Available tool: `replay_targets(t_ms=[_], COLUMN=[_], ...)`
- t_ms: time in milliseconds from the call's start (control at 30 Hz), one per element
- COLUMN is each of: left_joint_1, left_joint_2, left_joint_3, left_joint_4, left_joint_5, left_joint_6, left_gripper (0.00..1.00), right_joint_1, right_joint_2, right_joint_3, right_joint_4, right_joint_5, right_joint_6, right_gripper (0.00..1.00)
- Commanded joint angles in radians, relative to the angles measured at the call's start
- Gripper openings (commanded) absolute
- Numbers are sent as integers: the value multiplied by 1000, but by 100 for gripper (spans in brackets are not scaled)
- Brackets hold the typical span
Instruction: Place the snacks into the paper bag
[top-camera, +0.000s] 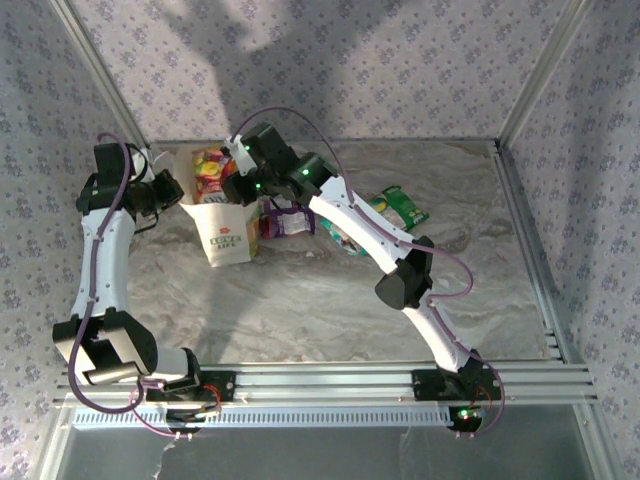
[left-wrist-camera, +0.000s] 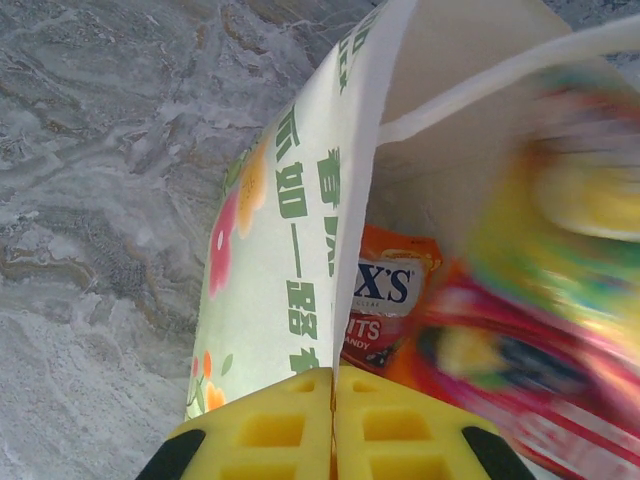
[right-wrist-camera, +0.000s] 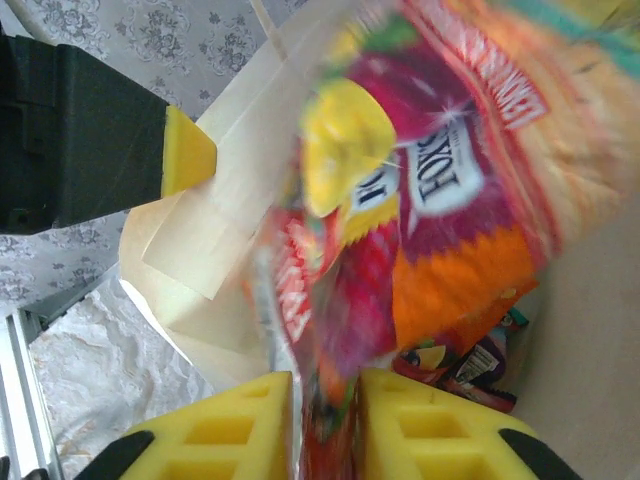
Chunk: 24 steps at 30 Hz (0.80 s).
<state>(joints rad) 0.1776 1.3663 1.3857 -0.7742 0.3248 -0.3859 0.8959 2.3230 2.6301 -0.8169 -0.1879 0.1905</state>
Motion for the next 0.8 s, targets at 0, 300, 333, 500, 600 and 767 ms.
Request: replay_targets(t_ms=[0, 300, 333, 500, 600, 767], left_joint_1=[1, 2, 2, 2, 1, 2], left_joint_2=[-18, -18, -18, -18, -16, -19], left_joint_3=[-11, -22, -22, -24, -28, -34], left_joint_4=[-36, -34, -34, -34, -33, -34], left_joint_5=[8, 7, 7, 5, 6, 3], left_joint_6=[1, 4, 4, 7, 6, 7], left_gripper=[9, 9, 9, 9, 9, 9], right_joint_1=[11, 18, 19, 24, 28, 39], right_joint_2=[-11, -42, -43, -56, -72, -130], right_joint_3=[38, 31, 32, 31, 22, -50], right_joint_4=[-19, -26, -27, -41, -50, -42], right_joint_5=[11, 31, 34, 53, 78, 141], right_joint_6=[1, 6, 4, 3, -11, -49], right_gripper=[29, 36, 36, 35, 36, 36])
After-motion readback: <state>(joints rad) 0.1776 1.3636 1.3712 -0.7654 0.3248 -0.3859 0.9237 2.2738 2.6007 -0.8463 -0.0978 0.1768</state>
